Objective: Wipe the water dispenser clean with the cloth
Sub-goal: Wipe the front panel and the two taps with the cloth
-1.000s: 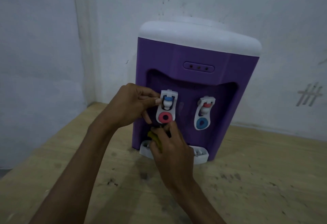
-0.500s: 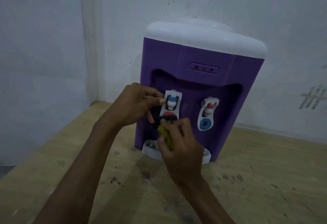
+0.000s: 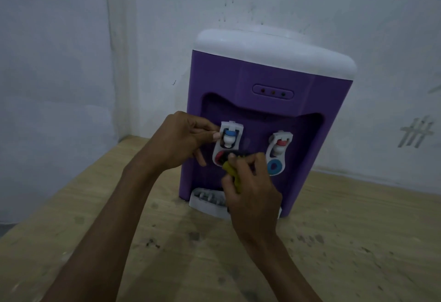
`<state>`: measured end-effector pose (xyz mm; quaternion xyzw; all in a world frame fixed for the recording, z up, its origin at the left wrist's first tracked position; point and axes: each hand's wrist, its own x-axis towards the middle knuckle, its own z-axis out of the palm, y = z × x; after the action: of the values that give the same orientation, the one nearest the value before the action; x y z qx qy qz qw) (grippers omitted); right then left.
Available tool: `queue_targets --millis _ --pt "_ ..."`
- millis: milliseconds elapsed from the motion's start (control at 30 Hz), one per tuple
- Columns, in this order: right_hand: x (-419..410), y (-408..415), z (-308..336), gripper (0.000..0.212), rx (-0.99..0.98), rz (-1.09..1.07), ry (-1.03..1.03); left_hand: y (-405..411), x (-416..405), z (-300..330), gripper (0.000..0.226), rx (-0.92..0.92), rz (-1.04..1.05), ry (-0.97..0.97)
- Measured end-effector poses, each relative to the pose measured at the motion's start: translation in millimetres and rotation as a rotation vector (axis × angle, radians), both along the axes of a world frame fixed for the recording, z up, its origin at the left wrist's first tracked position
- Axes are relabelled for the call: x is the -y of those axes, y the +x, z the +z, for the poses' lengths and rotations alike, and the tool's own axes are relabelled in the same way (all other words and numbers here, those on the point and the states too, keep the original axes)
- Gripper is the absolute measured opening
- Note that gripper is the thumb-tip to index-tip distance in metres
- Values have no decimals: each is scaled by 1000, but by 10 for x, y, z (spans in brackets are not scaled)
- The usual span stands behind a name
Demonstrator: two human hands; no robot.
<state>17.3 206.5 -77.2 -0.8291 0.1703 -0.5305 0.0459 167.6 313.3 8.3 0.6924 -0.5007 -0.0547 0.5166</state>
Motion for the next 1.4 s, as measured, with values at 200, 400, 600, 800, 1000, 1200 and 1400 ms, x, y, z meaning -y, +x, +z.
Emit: queue_targets --millis 200,400,600,800,1000,1200,1400 --pt "-77 124 281 26 144 -33 85 -11 -7 10 14 3 2 3" --pt "-48 24 192 21 -47 20 -8 -21 -13 19 12 -30 -12 14" --pt "20 8 679 22 193 -150 28 2 -41 28 13 -52 -24 35" --pt "-28 195 615 27 43 -143 -56 22 -78 93 48 -271 -56 139" --pt "41 111 726 29 -112 -121 -261 -9 -75 115 103 -314 -49 120" --pt "38 75 714 25 -221 -130 -515 -46 -63 132 106 -331 -4 87" --pt "199 13 701 23 -304 -113 -766 -47 -72 137 106 -337 2 80"
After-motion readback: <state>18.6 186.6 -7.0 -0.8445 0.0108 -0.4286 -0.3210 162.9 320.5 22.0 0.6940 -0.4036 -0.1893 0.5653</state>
